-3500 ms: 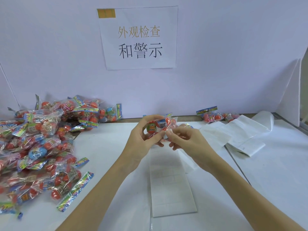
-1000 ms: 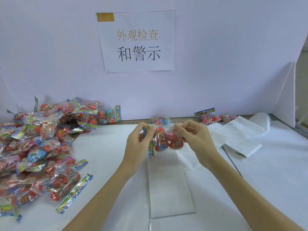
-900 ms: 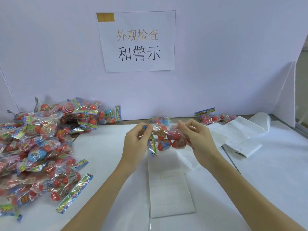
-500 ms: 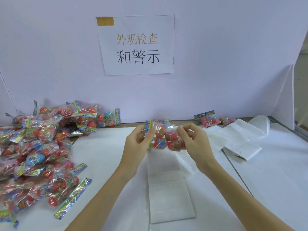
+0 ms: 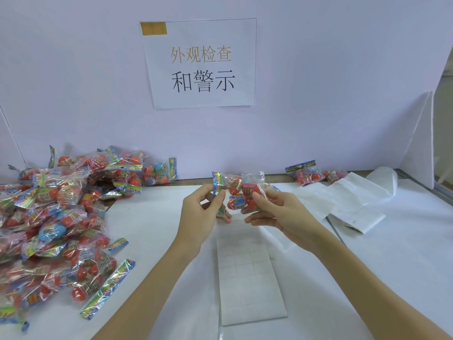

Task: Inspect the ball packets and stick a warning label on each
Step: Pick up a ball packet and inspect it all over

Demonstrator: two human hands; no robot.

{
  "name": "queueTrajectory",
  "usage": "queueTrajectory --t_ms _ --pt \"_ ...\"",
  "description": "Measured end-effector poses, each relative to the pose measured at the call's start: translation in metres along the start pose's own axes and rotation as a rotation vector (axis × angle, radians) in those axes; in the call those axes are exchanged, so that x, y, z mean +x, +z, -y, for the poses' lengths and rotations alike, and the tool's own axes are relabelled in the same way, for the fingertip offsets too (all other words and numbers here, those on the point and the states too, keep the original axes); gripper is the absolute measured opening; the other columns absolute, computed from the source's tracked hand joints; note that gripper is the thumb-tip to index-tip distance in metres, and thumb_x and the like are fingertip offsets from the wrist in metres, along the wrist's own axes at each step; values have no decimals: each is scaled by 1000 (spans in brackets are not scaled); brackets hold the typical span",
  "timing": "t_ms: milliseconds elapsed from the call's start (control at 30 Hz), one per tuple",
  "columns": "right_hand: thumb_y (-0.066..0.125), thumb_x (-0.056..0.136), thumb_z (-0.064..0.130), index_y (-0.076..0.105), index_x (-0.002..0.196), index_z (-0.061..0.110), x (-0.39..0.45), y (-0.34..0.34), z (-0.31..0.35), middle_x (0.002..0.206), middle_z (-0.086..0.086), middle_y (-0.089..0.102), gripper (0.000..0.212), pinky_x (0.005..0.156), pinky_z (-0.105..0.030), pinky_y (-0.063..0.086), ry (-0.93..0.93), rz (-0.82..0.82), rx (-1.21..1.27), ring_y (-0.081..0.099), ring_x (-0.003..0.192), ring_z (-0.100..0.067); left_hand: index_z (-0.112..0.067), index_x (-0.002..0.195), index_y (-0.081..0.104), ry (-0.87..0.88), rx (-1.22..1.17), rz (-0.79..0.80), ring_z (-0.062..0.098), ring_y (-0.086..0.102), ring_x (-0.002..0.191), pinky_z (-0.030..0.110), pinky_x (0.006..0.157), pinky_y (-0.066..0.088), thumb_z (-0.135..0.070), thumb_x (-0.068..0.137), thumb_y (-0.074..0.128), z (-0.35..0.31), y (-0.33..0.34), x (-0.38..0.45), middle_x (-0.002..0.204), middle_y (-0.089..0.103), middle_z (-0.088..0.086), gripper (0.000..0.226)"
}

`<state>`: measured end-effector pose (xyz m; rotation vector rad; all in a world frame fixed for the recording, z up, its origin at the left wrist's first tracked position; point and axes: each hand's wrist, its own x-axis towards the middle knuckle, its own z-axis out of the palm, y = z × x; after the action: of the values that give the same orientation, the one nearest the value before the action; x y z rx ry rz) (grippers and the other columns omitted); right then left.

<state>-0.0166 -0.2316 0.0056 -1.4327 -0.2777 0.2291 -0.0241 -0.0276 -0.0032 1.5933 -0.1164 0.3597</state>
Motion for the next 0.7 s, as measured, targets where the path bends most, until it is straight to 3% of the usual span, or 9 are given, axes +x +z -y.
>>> queueTrajectory --t_ms 133,267,367,467,600,700 --pt "65 102 29 66 125 5 1 1 0 103 -19 78 34 75 -28 60 -50 -10 -55 73 81 -25 -18 106 71 -21 37 29 28 70 64 31 52 57 -16 103 64 0 -6 3 83 67 21 8" --pt "73 97 28 57 124 11 0 -2 -1 87 -14 77 37 65 -30 55 -101 -90 -155 65 69 -22 -17 108 69 -15 108 100 25 70 88 33 69 61 -21 104 61 -1 -9 4 98 71 10 10" --pt "76 95 39 69 116 17 -2 -9 3 78 -8 69 31 60 -29 45 -158 -36 -273 52 65 -22 -23 119 69 -20 102 136 13 72 95 24 80 59 -42 98 62 -5 -5 0 108 74 -2 29" --pt "78 88 46 73 110 18 -4 -11 4 77 -11 62 37 58 -31 38 -169 59 -307 45 64 -23 -24 116 74 -72 0 217 16 74 95 25 82 60 -55 85 65 -8 -1 -4 105 78 -2 45" --pt "65 97 52 75 112 29 -7 -7 6 80 -2 69 29 60 -27 46 -152 94 -375 56 66 -18 -22 92 79 -75 -78 153 13 73 87 24 74 59 -22 93 77 -6 0 -4 93 78 0 2" --pt "47 100 57 78 114 25 -4 -2 4 99 2 77 47 73 -23 54 -177 -23 -440 65 82 -6 -21 86 77 -92 -101 133 11 72 86 23 71 58 -13 92 77 -5 -2 -2 90 75 -2 10"
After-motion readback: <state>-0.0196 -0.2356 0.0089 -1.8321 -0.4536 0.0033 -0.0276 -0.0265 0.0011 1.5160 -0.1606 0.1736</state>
